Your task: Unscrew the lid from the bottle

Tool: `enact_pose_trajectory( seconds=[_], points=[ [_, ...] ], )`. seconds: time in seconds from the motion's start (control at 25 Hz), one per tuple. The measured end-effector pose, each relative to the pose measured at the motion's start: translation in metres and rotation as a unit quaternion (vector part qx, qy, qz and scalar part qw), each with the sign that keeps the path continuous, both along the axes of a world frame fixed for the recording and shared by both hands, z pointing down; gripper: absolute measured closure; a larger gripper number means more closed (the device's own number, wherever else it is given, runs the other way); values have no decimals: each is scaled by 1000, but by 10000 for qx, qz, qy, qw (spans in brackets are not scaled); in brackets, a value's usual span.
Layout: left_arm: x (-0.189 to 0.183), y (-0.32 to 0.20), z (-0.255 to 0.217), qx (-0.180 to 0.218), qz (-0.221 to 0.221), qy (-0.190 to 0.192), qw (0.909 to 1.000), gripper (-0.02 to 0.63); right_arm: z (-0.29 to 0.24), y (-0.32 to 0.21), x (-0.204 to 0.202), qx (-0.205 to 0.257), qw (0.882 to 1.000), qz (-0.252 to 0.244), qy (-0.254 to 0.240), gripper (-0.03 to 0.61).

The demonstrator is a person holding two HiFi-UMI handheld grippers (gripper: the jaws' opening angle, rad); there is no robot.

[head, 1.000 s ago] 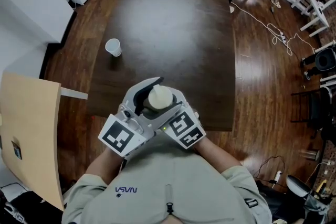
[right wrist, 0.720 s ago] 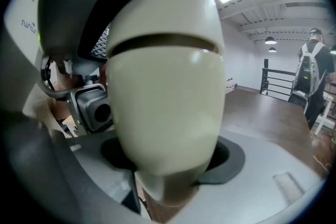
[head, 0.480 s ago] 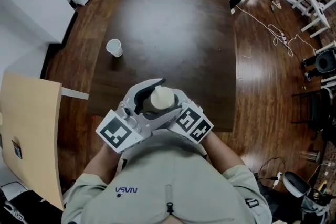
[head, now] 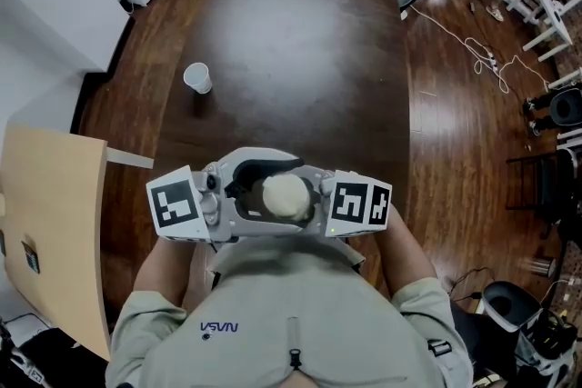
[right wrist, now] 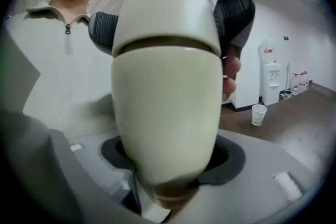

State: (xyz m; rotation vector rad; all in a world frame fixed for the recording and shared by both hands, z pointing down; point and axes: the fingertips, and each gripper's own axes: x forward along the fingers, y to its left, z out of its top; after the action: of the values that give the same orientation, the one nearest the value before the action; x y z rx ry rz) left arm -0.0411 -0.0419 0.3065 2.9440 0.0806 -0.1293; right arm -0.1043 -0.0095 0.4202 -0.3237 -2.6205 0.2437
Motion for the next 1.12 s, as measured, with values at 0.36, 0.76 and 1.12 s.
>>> enact_pose_trajectory(
  seconds=[0.36,0.76,1.12],
  points=[
    [2,14,1,-40,937,-63,9956,304,0,17,2,-264,9980,-558,98,275],
    [7,-5,11,243,-1,-281,9993,310,12,-16,-2,210,9985,511,-13,275],
    [22,-40,5,711,-2276,-190,9710,310,17,-86,11,1486,9389,3103,-70,275]
  ],
)
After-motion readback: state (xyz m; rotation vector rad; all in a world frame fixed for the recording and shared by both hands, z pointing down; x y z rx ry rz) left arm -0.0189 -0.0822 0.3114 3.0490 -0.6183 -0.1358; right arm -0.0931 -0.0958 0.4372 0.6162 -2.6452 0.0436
